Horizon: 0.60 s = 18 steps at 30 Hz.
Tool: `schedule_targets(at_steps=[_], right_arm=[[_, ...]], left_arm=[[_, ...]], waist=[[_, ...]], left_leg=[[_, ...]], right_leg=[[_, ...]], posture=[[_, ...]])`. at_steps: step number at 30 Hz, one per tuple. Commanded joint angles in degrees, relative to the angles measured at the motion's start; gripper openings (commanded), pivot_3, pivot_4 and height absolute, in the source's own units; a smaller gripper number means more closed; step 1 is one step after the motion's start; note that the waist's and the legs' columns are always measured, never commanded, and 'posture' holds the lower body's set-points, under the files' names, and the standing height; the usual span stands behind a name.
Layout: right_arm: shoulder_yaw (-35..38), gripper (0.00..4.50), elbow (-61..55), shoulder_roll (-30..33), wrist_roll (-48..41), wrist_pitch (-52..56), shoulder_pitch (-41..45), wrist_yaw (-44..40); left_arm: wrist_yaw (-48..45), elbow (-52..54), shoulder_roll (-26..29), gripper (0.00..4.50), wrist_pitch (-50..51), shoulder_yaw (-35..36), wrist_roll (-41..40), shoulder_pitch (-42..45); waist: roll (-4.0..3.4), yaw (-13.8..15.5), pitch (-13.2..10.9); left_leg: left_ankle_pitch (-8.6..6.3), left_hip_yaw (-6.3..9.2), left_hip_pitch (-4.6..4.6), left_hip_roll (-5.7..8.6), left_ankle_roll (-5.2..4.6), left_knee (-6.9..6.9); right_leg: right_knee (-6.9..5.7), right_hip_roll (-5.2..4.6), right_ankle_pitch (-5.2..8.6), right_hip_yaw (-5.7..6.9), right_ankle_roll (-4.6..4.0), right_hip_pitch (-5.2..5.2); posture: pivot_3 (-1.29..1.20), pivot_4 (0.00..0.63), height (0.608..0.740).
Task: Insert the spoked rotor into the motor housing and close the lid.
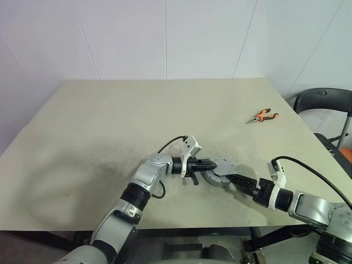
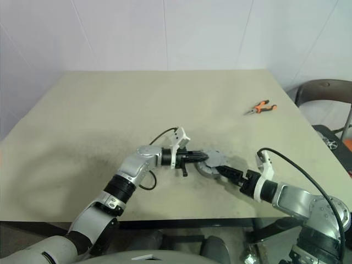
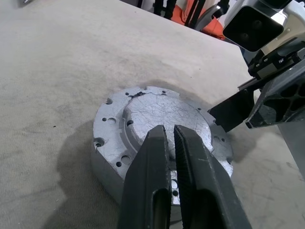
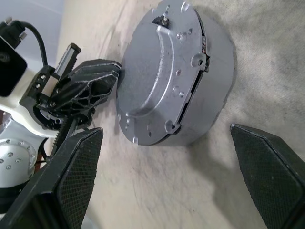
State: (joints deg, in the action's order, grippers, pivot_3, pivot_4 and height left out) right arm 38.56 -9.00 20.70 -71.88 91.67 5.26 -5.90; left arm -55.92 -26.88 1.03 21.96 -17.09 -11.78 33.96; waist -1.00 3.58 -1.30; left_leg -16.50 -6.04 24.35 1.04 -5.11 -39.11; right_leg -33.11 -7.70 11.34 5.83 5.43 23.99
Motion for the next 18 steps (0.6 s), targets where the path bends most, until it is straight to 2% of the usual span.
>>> schedule_targets(at_steps=[1,10,15,18], right_arm=[[-1.33,4.46,-1.18,-2.51,-1.58,-0.82,-0.46,1.97],[-4.38,4.46,-0.61,-6.28,-2.25,-4.46,0.49,6.26],[-7.77,4.46,-1.10,-11.34,-6.81,-7.12,6.54,11.39],[-9.59,4.46,-0.88,-12.21,-8.22,-8.08,7.93,13.52]], left_arm=[[-0.47,0.47,0.58,0.35,1.38,-1.39,0.90,-0.76],[-0.54,2.41,2.31,0.35,3.07,-0.20,-0.16,0.06],[-0.31,2.61,1.93,0.35,3.30,0.15,-0.21,0.03],[-0.37,2.67,1.74,0.35,3.21,0.06,-0.11,-0.12]], waist=[[0.00,-0.06,0.01],[-0.01,-1.63,0.05],[-0.07,-2.38,0.02],[-0.23,-2.89,-0.03]], left_leg=[[0.00,0.00,0.00,0.00,0.00,0.00],[0.00,0.01,-0.05,-0.08,0.01,0.00],[0.00,0.02,-0.08,-0.10,0.02,0.01],[0.01,0.01,-0.03,-0.11,0.04,0.02]], right_leg=[[-0.01,0.00,0.00,0.00,0.00,0.00],[-0.06,0.06,0.00,0.00,0.01,0.01],[-0.13,0.06,-0.02,-0.01,0.01,0.08],[-0.23,0.05,-0.03,-0.01,0.02,0.22]], posture=[[0.00,0.000,0.740],[0.00,0.000,0.740],[0.00,0.000,0.740],[0.00,0.000,0.740]])
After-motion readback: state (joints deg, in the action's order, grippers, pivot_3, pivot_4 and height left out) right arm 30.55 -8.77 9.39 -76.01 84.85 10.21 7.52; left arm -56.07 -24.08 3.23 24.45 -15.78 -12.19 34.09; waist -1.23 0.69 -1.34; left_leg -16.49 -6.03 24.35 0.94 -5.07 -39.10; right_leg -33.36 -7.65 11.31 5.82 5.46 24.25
